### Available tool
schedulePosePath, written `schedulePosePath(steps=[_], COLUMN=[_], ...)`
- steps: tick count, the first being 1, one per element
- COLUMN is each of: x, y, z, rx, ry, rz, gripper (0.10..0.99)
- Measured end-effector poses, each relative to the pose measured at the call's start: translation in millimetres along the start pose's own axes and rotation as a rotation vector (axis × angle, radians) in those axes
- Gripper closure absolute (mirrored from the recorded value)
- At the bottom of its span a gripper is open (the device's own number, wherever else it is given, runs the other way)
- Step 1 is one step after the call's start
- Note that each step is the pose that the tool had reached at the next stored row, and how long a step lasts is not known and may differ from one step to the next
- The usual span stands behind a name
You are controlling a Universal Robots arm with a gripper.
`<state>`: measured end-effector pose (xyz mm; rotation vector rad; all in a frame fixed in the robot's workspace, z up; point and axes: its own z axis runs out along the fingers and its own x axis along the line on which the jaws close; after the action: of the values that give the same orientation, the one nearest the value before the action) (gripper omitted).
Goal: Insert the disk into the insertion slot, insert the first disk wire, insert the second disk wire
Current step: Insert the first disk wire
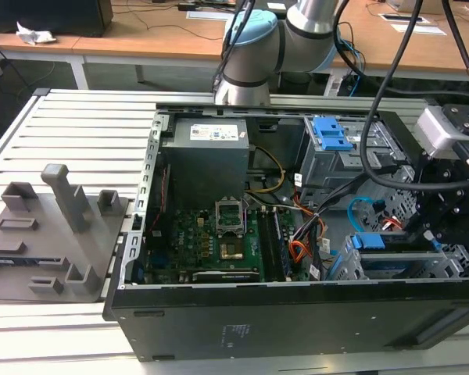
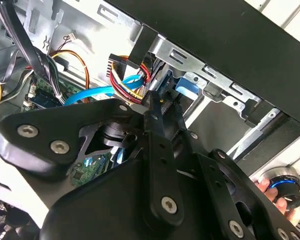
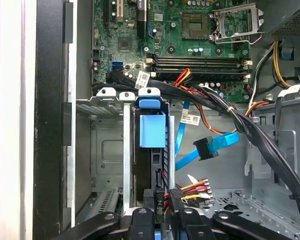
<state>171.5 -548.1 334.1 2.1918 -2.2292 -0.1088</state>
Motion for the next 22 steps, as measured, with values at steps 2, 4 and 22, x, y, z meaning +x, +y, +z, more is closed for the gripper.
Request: schedulePosePath(steps=[2, 4, 22], x=[-0.3, -0.8, -3.0], y=[0.5, 1.2, 29.8], z=[-7.8, -19.5, -40.1], rx=[0.0, 0.0, 0.0], ry=[0.0011, 0.0019, 0.0094], rz=[0.0, 0.0, 0.0], gripper=[0.827, 0.827, 0.98])
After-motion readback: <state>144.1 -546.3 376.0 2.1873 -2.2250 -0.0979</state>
